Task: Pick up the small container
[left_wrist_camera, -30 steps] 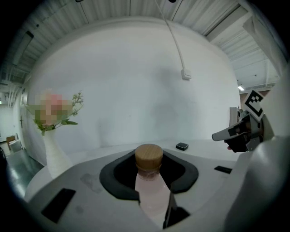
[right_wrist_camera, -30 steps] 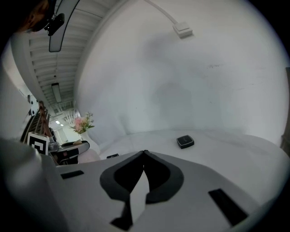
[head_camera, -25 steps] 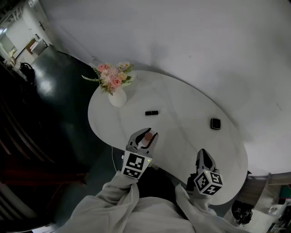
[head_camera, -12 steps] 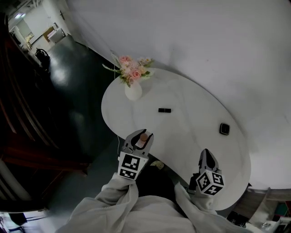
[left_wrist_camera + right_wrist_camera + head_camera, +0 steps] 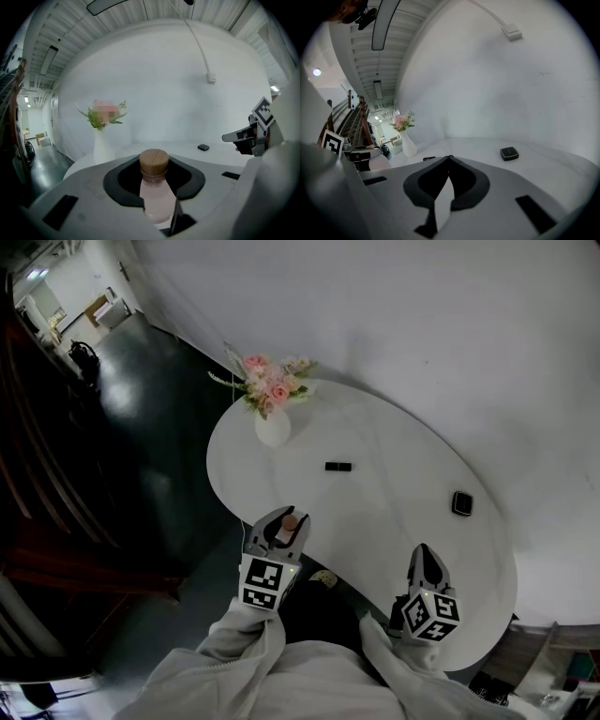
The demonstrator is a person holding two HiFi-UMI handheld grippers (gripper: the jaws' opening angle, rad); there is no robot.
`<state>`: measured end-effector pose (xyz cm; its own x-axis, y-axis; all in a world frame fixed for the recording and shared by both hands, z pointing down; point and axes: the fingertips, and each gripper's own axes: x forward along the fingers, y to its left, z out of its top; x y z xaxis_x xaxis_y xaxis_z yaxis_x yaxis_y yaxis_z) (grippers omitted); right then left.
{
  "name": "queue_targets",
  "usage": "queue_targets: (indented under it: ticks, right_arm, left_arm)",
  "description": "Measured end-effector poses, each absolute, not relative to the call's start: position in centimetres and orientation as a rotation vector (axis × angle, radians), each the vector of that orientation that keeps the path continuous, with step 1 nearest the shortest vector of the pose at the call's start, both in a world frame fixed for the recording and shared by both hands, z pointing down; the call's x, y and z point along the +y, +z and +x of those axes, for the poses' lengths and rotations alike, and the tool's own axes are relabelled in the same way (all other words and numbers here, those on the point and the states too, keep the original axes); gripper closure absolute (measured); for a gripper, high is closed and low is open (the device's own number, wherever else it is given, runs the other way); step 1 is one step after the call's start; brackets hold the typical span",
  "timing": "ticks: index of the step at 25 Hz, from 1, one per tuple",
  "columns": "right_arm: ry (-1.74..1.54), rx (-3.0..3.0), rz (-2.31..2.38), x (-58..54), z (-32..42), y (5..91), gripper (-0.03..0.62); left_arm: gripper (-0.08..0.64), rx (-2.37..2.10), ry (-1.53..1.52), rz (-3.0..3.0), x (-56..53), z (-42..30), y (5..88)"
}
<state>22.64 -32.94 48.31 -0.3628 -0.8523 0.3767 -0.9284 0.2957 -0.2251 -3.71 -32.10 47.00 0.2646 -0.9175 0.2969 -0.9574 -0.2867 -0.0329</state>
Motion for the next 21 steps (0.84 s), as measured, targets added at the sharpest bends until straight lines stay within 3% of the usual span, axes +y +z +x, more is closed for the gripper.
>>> queue_targets:
  ticks: [21]
  right_arm:
    - [0.635,-2.354,1.647,-34.0,21.7,48.9,0.543]
  left_arm:
    - [0.443,-1.740,0.390,2.354,-33.6,-4.3,48.2]
